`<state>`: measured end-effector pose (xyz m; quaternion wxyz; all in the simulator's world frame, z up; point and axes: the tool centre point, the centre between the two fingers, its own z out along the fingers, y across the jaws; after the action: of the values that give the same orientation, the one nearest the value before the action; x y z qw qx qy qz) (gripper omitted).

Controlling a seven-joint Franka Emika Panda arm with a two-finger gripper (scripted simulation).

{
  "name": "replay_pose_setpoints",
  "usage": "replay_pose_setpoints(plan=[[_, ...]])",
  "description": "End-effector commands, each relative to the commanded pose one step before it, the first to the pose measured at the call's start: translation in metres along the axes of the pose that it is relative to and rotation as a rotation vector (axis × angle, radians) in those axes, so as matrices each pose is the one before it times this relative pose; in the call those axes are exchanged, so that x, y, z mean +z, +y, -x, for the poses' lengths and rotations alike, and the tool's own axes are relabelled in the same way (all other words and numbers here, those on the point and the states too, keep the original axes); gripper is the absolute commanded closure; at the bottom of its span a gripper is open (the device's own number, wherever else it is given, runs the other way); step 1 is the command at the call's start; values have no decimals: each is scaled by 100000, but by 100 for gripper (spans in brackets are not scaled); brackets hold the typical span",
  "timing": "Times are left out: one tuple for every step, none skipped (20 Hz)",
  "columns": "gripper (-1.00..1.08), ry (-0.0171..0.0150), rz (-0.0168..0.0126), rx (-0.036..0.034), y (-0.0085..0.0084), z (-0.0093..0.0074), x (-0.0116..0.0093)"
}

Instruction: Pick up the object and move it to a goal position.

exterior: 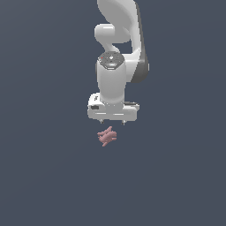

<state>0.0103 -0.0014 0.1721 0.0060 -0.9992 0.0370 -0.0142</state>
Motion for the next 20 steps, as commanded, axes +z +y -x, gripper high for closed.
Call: replay_pose_setpoints(plan=[[-92,-65,-4,1584,59,-16,107],[-92,-38,-6,961,27,-11,63],[-92,-45,-6,1100,29,-12,73],[-92,-51,-6,1239,33,-14,82],[-92,-55,-5,1371,37,-16,91],[-92,-59,-3,1517,42,-19,100],[-92,-62,0,1662,49,-22,108],[-92,-65,2,1790,51,-24,116],[-92,-71,5,1930,55,-27,126],[-92,-75,9,2071,58,-30,135],[-92,-79,13,2214,62,-33,144],[-92,-82,18,2359,66,-37,153],[-92,-85,24,2504,69,-41,163],[-92,-87,31,2651,73,-45,172],[-92,-89,38,2799,76,-49,181],[-92,-88,45,2898,78,-53,187],[-92,-84,51,2903,77,-55,187],[-92,-80,57,2901,76,-57,187],[-92,-75,62,2901,75,-59,186],[-92,-70,67,2899,74,-61,186]])
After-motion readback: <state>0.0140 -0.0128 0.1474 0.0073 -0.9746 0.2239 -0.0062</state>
